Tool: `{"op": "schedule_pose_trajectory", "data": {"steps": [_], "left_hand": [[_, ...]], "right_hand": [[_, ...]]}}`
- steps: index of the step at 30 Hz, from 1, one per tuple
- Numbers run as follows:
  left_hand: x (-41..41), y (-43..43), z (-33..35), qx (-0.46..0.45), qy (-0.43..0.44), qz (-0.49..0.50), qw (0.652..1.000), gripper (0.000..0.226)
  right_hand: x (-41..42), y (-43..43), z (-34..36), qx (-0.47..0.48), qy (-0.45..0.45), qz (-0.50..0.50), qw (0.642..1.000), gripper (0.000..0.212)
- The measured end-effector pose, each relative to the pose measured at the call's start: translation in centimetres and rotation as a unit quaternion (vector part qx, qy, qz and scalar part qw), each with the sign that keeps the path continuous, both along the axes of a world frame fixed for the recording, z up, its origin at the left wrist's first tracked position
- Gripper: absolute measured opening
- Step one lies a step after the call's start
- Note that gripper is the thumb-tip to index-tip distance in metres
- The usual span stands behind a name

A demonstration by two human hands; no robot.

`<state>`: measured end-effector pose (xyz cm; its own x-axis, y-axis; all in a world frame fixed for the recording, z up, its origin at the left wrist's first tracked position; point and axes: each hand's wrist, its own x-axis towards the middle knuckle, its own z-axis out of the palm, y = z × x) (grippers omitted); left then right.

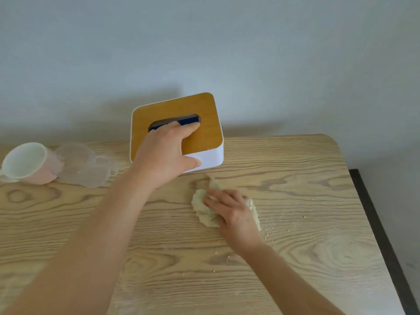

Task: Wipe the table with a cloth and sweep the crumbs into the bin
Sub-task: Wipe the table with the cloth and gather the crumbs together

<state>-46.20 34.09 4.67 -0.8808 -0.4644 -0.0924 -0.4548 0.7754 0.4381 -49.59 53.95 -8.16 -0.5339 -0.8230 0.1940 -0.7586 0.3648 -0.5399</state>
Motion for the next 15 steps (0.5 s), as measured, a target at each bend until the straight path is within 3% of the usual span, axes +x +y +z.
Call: {"op": "schedule_pose_trajectory", "data": {"steps": [3,7,11,15], "left_hand": [[-0.6,0.6,0.3,-0.008,0.002,-0.010,1.000,0.080],[-1.7,2.3,0.2,0.003,0.014,-0.018,1.000,0.080],[-2.8,4.0,0.2,0.009,0.024,-0.033,0.999,0.080],[-3.8,5.1,0.0,0.003,0.026,-0.042,0.999,0.081]], "right_hand": [[0.3,0.6,1.0,-0.024,-0.042,0.012,0.999,0.055],[-8.4,3.7,3.6,-0.067,-0.028,-0.200,0.977,0.055],[-16.0,10.7,3.7,0.039,-0.026,-0.349,0.936,0.051],[-15.8,12.5,1.9,0.140,-0.036,-0.333,0.932,0.044]]}}
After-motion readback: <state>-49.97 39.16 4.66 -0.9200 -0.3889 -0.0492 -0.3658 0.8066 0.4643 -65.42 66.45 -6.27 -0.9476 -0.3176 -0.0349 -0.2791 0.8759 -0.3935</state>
